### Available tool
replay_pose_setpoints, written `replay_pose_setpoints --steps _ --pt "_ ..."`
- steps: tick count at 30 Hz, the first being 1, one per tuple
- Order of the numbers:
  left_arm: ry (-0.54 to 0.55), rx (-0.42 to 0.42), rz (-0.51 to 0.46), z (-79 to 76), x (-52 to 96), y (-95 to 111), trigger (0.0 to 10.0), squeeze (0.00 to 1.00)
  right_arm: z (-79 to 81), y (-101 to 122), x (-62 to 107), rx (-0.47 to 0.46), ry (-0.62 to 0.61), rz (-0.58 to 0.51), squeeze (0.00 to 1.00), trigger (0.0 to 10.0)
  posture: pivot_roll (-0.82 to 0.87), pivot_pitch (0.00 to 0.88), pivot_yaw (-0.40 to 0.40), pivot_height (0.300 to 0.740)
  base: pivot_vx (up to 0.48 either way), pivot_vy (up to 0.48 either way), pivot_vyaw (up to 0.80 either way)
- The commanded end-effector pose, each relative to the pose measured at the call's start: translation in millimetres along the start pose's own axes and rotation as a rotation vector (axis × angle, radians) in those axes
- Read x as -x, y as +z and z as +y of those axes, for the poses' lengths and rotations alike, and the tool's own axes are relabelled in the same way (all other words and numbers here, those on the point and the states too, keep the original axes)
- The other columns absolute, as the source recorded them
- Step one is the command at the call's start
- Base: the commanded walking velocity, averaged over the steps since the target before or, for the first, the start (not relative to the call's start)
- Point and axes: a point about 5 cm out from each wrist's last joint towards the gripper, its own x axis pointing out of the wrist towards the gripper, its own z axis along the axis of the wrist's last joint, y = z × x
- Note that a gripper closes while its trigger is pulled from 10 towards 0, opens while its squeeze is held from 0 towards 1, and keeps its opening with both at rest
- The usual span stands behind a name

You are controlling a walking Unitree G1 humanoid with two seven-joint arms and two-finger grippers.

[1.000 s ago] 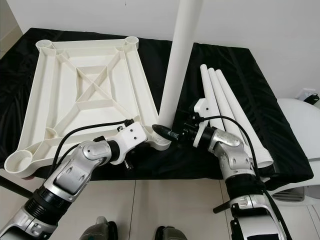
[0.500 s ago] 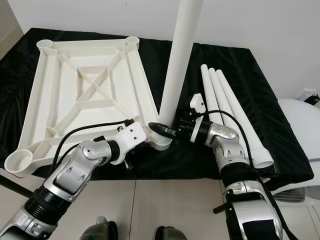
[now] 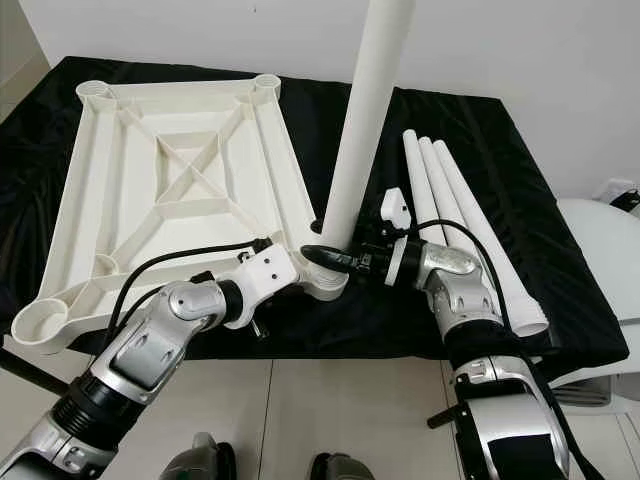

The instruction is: Building children table

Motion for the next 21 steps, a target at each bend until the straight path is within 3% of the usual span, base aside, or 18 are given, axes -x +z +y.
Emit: replay_pose_setpoints --steps 1,10,13,16,21 --pt "0.014 -0.050 -0.054 -0.8 2.9 14.3 10.0 0.00 4.3 -5.9 7.2 -0.033 -0.063 -0.013 0.00 0.0 -0.04 0.079 -0.042 0.740 0.000 0.000 0.00" --pt "0.023 -0.040 -0.054 -2.7 2.6 14.0 10.0 0.00 26.9 -16.6 -5.3 -0.053 -0.175 -0.045 0.00 0.0 -0.04 0.085 -0.051 0.740 0.000 0.000 0.00" --pt "0.036 -0.034 -0.044 -2.3 2.0 12.3 10.0 0.00 43.5 -20.2 -14.3 -0.070 -0.255 -0.077 0.00 0.0 -0.05 0.089 -0.051 0.740 0.000 0.000 0.00" --pt "0.039 -0.031 -0.041 -2.2 1.7 11.9 10.0 0.00 46.9 -19.8 -16.8 -0.079 -0.295 -0.089 0.00 0.0 -0.05 0.090 -0.050 0.740 0.000 0.000 0.00" --pt "0.054 -0.020 -0.035 -0.6 0.8 11.6 10.0 0.00 55.9 -19.1 -26.2 -0.121 -0.465 -0.103 0.00 0.0 -0.05 0.090 -0.047 0.740 0.000 0.000 0.00"
